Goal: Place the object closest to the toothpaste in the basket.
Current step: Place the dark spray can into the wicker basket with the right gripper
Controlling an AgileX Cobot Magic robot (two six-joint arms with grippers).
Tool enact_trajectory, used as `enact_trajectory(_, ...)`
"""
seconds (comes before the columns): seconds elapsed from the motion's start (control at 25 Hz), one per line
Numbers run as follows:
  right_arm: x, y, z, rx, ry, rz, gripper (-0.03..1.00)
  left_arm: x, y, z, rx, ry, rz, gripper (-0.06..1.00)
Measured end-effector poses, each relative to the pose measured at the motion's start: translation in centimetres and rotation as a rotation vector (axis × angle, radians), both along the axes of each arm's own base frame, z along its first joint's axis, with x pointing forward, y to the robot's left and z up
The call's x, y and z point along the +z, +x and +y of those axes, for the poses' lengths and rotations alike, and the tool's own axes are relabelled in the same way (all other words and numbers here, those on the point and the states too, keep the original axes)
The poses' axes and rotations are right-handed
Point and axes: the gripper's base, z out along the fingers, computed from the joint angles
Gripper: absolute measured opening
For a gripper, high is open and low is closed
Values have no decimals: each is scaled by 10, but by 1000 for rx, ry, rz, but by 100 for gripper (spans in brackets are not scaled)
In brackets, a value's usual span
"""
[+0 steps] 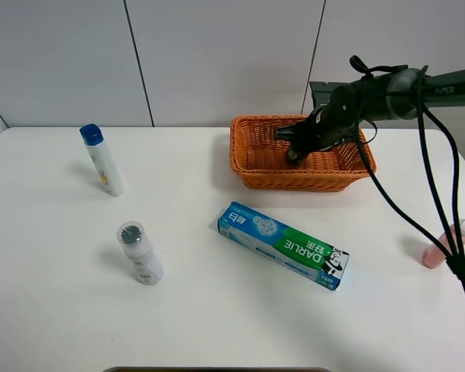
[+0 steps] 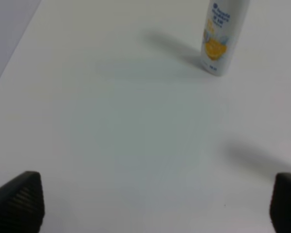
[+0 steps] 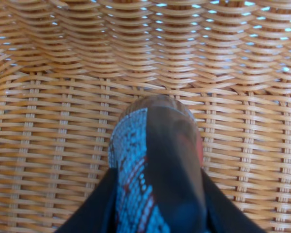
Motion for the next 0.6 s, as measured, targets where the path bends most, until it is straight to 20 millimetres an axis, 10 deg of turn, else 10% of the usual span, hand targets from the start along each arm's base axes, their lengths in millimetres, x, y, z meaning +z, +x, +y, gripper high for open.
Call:
enact_trajectory(0.28,0,0,0,0,0,0,37,0,0,0,0,0,0,94)
enact_trajectory(0.6,1,1,0,3,1,-18,81,0,0,0,0,0,0,94)
